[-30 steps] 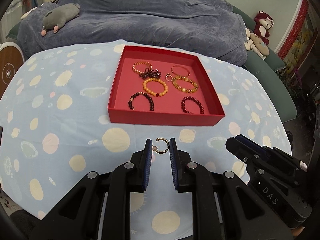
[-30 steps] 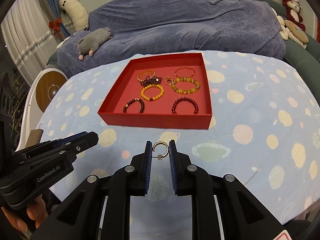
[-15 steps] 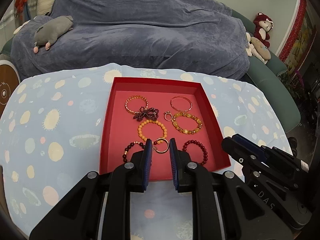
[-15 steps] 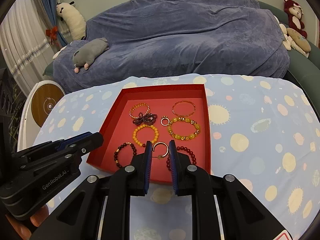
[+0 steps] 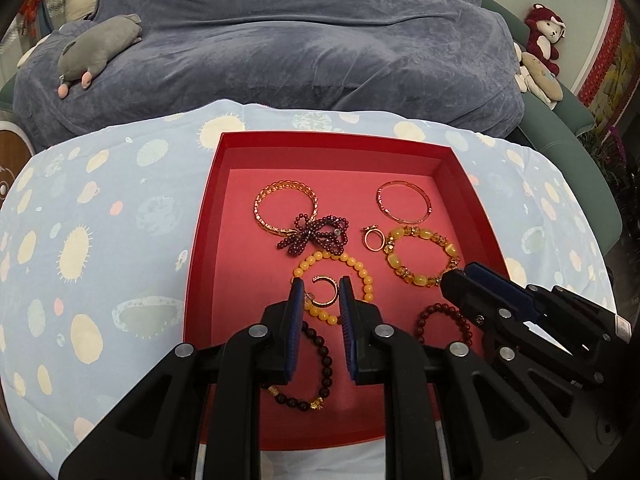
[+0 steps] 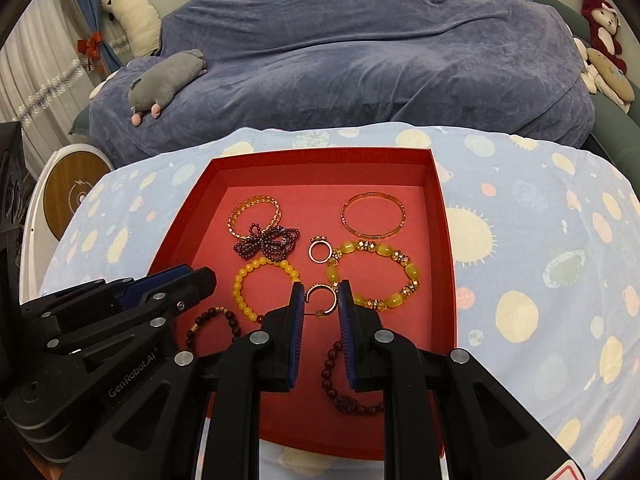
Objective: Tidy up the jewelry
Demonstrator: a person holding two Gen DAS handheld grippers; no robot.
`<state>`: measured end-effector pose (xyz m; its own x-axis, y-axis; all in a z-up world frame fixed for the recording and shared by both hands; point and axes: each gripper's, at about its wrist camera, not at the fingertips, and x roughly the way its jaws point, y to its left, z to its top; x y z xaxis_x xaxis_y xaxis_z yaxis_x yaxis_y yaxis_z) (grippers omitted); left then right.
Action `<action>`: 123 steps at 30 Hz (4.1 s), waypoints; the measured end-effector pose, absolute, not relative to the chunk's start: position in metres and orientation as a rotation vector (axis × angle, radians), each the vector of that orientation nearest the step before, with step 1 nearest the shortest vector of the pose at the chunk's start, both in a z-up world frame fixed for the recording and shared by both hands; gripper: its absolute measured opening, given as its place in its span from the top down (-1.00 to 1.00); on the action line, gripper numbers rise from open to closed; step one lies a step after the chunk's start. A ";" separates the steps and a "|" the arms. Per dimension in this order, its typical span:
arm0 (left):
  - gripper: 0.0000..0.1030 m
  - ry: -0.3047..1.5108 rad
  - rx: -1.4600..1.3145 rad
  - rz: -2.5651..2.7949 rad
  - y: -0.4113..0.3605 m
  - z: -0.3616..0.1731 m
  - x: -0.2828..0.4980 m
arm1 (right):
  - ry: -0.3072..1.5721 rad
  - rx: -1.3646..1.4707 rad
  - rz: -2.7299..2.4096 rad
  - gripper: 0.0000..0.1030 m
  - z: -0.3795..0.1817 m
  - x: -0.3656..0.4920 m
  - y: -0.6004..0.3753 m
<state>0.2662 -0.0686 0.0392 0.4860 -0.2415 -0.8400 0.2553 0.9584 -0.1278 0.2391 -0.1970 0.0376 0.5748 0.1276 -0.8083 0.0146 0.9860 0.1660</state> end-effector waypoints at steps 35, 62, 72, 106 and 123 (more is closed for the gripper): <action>0.26 0.997 0.070 -0.202 -0.062 0.041 0.261 | 0.950 0.120 0.027 0.35 0.040 0.235 -0.188; -0.59 0.927 0.064 -0.113 -0.035 0.080 0.147 | 0.915 0.185 -0.062 -0.36 0.074 0.114 -0.201; -0.74 0.927 0.064 -0.072 -0.024 0.074 0.115 | 0.924 0.169 -0.089 -0.65 0.069 0.084 -0.200; -0.84 0.916 0.079 -0.037 -0.021 0.072 0.089 | 0.885 0.130 -0.153 -0.88 0.068 0.054 -0.196; -0.84 0.932 0.083 -0.030 -0.018 0.068 0.092 | 0.889 0.128 -0.154 -0.88 0.067 0.054 -0.195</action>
<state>0.0924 -0.0184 0.0677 0.5961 0.0097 -0.8029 0.0618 0.9964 0.0579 0.0538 -0.1948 0.0670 0.6205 -0.0807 -0.7800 0.1868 0.9813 0.0471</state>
